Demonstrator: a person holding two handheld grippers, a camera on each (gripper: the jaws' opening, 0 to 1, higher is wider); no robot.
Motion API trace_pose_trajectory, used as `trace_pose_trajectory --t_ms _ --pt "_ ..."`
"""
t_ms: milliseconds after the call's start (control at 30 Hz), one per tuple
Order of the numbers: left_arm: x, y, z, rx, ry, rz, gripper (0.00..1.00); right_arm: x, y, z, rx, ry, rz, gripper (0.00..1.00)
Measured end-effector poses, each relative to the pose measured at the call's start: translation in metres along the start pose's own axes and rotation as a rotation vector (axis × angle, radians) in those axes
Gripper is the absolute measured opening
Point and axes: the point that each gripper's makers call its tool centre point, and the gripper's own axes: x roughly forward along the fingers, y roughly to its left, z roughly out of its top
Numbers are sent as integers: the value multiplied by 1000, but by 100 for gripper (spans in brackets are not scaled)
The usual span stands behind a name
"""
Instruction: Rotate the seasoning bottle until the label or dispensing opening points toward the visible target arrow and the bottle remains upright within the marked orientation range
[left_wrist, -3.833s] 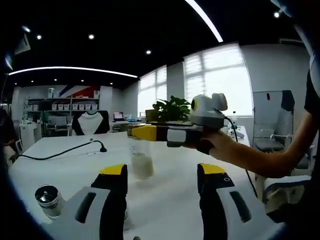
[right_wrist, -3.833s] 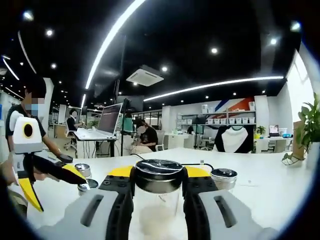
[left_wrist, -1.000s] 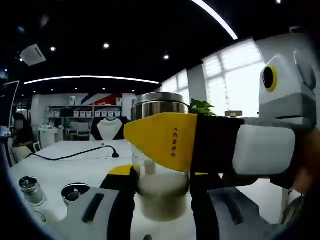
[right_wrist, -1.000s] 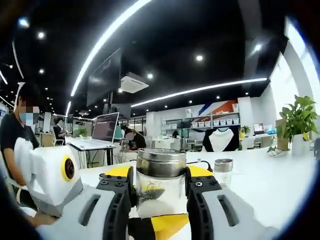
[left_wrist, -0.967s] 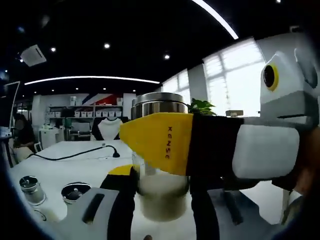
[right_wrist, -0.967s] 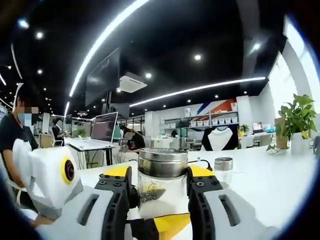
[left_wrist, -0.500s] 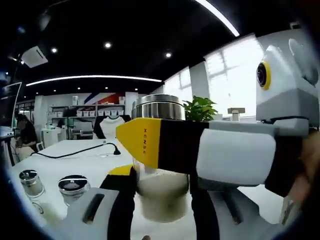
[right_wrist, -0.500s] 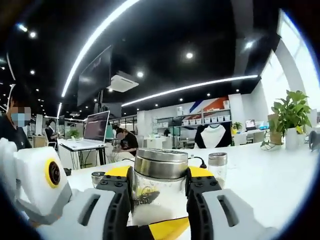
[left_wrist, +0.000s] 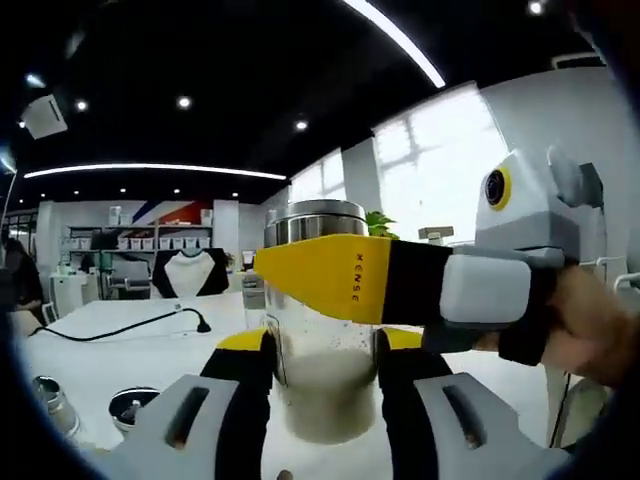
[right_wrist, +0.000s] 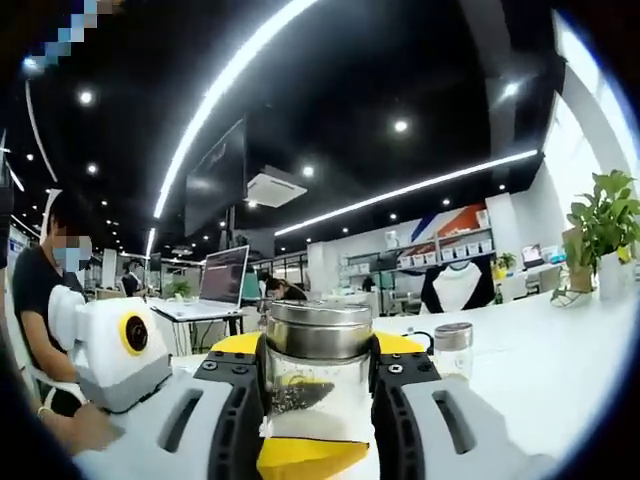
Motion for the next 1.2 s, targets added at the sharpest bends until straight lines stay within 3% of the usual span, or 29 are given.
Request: trace_pose_trajectory --t_ms 233,467,533,700,933,1200 --pt "4 -8 -8 27 55 -133 45 -3 -4 -5 -14 30 5 38" --pt "2 -22 -15 -67 77 -323 47 -8 -4 -5 44 22 52 38" --pt "2 -17 -16 -63 79 -314 49 -8 -4 -6 47 19 58 38" --pt "2 -24 -15 -53 79 -360 48 -10 2 -9 44 24 89 38" --pt "-4 -35 -6 -55 81 -439 49 -16 17 -3 53 6 198 38" --pt "-5 -37 -17 -55 122 -497 49 -18 21 -11 51 29 220 38"
